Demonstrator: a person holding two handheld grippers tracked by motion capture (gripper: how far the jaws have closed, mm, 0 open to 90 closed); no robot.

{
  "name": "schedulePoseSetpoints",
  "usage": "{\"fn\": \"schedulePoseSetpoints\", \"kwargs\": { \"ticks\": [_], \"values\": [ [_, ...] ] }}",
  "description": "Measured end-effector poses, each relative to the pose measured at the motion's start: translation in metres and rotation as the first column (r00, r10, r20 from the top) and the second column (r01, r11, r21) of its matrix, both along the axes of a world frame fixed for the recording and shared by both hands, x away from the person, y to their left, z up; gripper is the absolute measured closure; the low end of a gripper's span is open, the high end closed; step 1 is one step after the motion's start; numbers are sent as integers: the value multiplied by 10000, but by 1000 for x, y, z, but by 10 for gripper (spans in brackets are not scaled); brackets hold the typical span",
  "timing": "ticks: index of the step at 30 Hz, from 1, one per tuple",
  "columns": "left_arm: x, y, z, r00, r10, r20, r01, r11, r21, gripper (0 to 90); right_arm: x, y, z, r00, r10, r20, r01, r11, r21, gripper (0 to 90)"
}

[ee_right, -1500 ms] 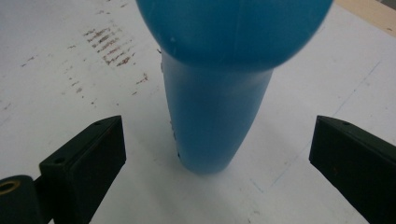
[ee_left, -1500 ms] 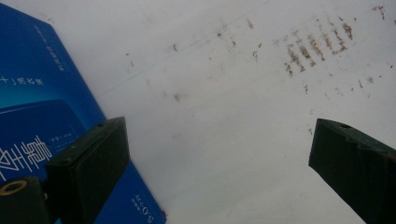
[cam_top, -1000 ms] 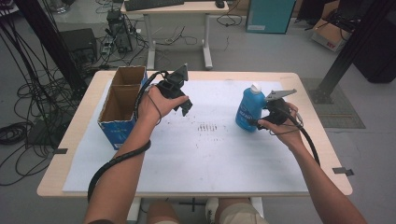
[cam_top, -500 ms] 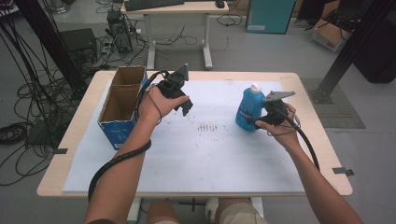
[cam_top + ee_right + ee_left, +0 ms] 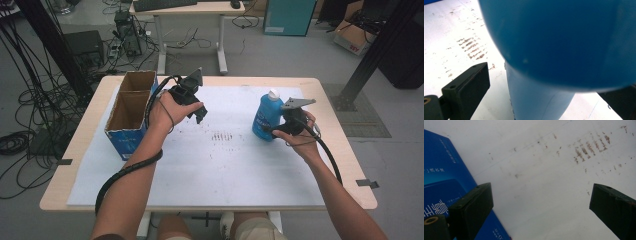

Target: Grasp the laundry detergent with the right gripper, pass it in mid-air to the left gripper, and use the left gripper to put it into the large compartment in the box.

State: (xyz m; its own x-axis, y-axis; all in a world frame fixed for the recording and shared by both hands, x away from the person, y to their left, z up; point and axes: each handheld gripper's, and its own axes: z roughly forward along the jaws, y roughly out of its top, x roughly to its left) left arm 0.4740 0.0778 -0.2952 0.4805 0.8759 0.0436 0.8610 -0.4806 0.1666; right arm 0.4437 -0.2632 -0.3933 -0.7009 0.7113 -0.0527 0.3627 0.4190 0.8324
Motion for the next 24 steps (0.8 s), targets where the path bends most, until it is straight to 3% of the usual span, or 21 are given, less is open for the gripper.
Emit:
{"fn": "schedulePoseSetpoints", "kwargs": {
  "ticks": [24],
  "values": [
    [0,-1,1,9999,-62,81,62,10000,-8,55,0,-1,-1,9999,12,135,-13,10000,87,21]
  ]
}}
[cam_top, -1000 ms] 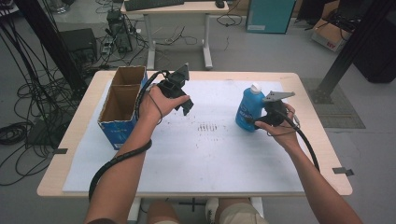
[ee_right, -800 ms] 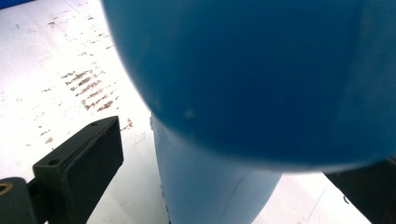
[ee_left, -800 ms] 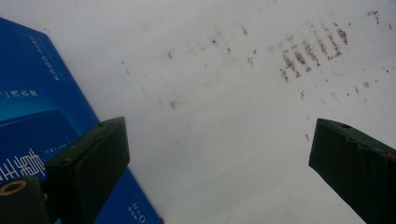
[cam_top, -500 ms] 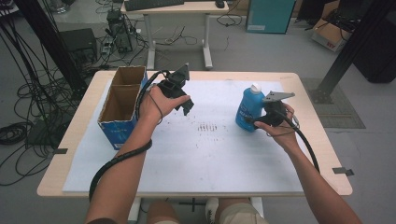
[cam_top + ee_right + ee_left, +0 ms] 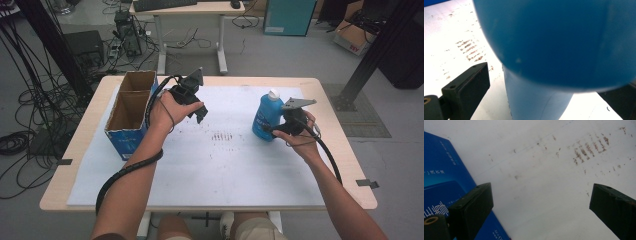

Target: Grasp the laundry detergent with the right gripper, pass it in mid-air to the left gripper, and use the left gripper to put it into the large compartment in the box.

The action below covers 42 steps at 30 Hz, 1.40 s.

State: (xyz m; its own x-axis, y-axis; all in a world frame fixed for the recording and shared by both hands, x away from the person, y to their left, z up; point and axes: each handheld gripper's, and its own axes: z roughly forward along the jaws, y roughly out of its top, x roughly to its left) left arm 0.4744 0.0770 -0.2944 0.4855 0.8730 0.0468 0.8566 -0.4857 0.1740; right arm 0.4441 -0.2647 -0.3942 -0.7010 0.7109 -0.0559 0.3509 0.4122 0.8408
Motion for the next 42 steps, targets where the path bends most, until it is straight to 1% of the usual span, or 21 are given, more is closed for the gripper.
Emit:
{"fn": "schedulePoseSetpoints", "kwargs": {
  "ticks": [6,27,29,42],
  "values": [
    [0,2,0,10000,17,9,-17,10000,-7,55,1,1,-1,10000,61,60,-61,10000,20,23],
    [0,2,0,10000,28,-37,-28,10000,-44,54,1,1,-2,10000,44,31,-45,9998,173,22],
    [0,2,0,10000,19,15,-19,10000,-34,54,1,1,-2,10000,52,47,-53,9998,184,21],
    [0,3,2,10000,31,40,-31,10000,-10,54,0,2,-2,9998,203,89,-205,9995,241,20]
  ]
}}
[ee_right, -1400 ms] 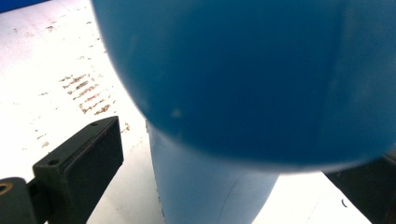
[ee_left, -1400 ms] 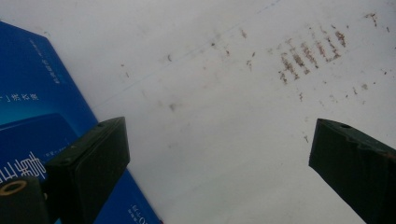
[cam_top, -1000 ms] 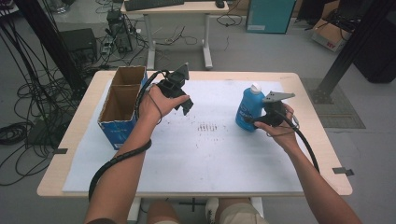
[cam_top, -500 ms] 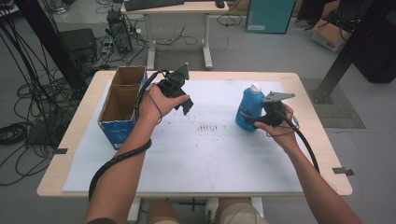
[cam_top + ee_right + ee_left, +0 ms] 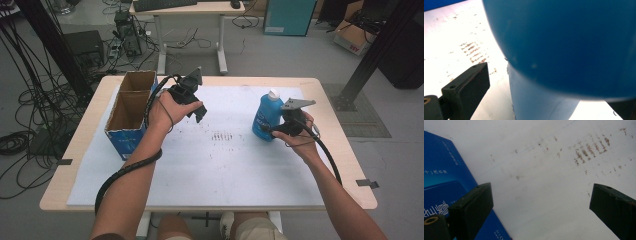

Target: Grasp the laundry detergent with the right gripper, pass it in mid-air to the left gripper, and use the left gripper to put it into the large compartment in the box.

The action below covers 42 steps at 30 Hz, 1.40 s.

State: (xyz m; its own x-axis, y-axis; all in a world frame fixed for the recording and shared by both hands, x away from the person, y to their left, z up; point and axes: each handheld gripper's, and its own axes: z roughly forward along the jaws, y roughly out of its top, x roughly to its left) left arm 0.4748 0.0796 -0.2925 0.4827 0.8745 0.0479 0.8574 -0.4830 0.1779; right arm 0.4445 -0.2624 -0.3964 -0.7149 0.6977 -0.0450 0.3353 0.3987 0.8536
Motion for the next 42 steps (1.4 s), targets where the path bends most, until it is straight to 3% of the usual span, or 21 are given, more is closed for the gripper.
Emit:
{"fn": "schedulePoseSetpoints", "kwargs": {
  "ticks": [20,33,42],
  "values": [
    [1,0,0,10000,-18,-3,18,10000,-20,54,1,1,-2,9998,-104,-156,105,9999,105,66],
    [1,2,-2,10000,7,-30,-8,10000,-41,54,3,2,-6,9998,-88,-170,89,9999,46,240],
    [1,2,-3,10000,26,-44,-26,10000,-45,54,5,1,-7,9999,-59,-124,59,10000,4,312]
  ]
}}
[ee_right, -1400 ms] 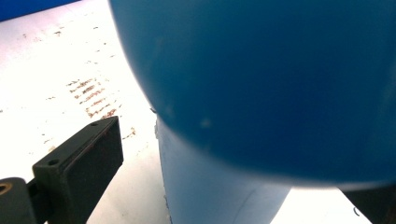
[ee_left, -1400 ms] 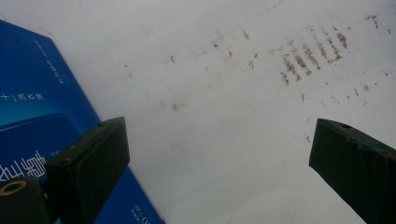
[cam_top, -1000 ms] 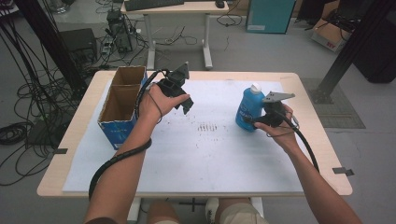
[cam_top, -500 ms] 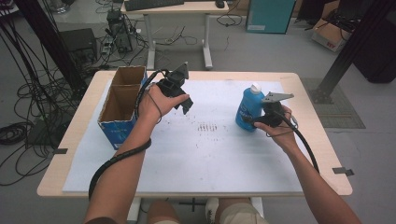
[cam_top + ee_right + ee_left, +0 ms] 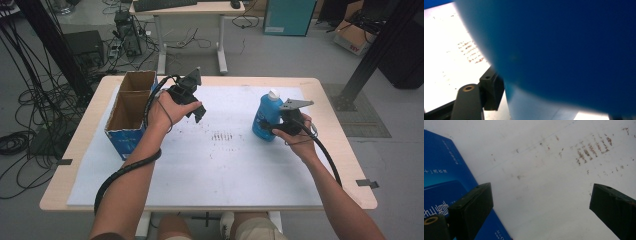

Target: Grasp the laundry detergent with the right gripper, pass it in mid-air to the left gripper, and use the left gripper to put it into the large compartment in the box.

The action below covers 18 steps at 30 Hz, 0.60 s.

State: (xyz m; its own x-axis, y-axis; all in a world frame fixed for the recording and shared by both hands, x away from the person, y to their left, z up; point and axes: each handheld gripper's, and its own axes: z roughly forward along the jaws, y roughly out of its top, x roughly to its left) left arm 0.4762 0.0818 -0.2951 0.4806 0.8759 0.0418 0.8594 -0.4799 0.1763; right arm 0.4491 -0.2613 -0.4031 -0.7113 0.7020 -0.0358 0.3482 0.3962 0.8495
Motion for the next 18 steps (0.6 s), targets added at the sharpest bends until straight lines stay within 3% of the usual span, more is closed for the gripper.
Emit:
{"fn": "schedulePoseSetpoints", "kwargs": {
  "ticks": [10,18],
  "values": [
    [1,-1,-1,10000,-18,-20,18,10000,31,53,1,1,-2,9998,219,-15,-219,9997,86,398],
    [1,-5,3,9999,-97,34,96,9999,34,53,1,0,-1,9995,294,-100,-293,9995,114,407]
  ]
}}
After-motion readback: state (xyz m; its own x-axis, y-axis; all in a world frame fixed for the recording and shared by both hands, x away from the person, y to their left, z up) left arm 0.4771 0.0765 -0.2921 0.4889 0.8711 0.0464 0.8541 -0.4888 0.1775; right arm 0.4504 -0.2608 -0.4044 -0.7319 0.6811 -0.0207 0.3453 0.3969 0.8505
